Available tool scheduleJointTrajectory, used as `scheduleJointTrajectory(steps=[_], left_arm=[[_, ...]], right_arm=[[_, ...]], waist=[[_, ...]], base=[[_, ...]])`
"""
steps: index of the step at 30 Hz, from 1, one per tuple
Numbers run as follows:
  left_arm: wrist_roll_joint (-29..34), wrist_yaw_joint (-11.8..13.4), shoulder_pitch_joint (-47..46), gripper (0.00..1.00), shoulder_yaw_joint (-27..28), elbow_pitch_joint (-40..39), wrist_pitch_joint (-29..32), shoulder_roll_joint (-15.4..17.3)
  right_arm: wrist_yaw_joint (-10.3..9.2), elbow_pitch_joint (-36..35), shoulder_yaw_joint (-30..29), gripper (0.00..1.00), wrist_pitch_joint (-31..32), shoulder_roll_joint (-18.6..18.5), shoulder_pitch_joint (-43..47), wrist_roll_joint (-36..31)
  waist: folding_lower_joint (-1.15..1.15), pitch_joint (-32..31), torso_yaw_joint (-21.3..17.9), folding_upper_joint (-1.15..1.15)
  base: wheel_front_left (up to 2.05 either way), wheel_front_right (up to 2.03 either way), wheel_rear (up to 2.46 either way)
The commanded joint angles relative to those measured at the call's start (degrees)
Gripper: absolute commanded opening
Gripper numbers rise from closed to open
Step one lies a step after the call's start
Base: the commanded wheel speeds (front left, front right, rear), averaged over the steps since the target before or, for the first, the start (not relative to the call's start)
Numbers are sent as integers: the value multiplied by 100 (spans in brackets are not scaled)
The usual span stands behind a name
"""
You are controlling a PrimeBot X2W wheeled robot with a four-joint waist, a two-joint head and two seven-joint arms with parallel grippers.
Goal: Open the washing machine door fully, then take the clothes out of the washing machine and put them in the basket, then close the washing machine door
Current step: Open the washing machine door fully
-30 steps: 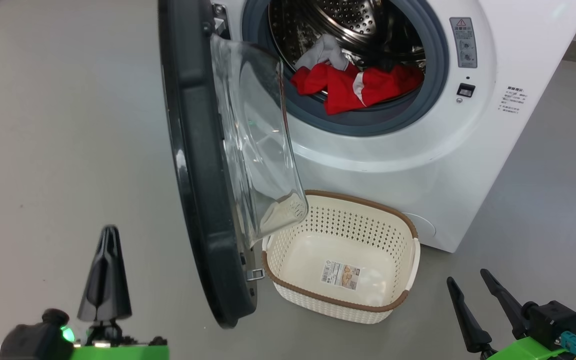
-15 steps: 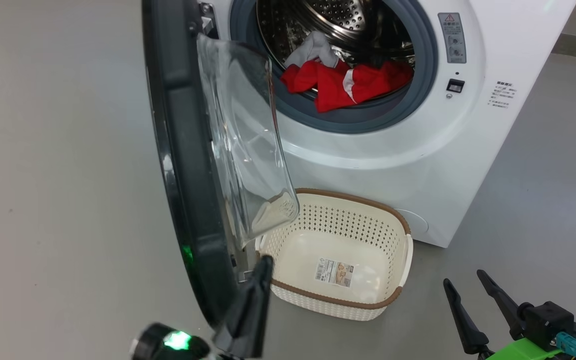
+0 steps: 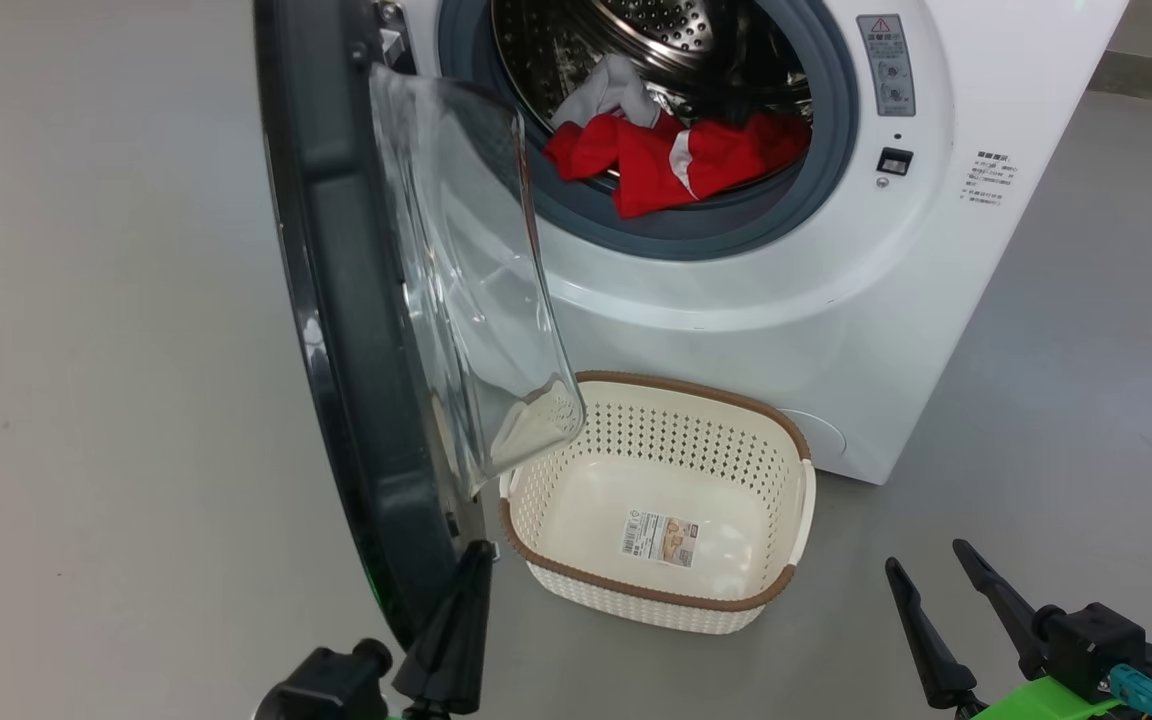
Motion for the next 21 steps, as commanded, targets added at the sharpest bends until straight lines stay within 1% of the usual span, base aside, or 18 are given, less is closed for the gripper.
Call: scheduleJointTrajectory(steps=[1,10,14,21], left_arm=[[-29,27,-223,0,261,-53,-29,8],[-59,68,-239,0,720,181,-29,8],[54,85,-148,0,1186,179,-29,8],[296,-40,-65,0,2010,304,-29,8]], right_arm=[[36,-143,116,100,-53,-73,-157,-53],[36,-175,124,100,-53,-86,-175,-48],[36,-205,107,100,-53,-101,-180,-48],[36,-221,131,100,-53,-127,-205,-53]], waist=[[0,7,-5,0],[0,68,-6,0],[0,103,17,0],[0,159,28,0]], base=[[0,0,0],[0,0,0],[0,0,0],[0,0,0]])
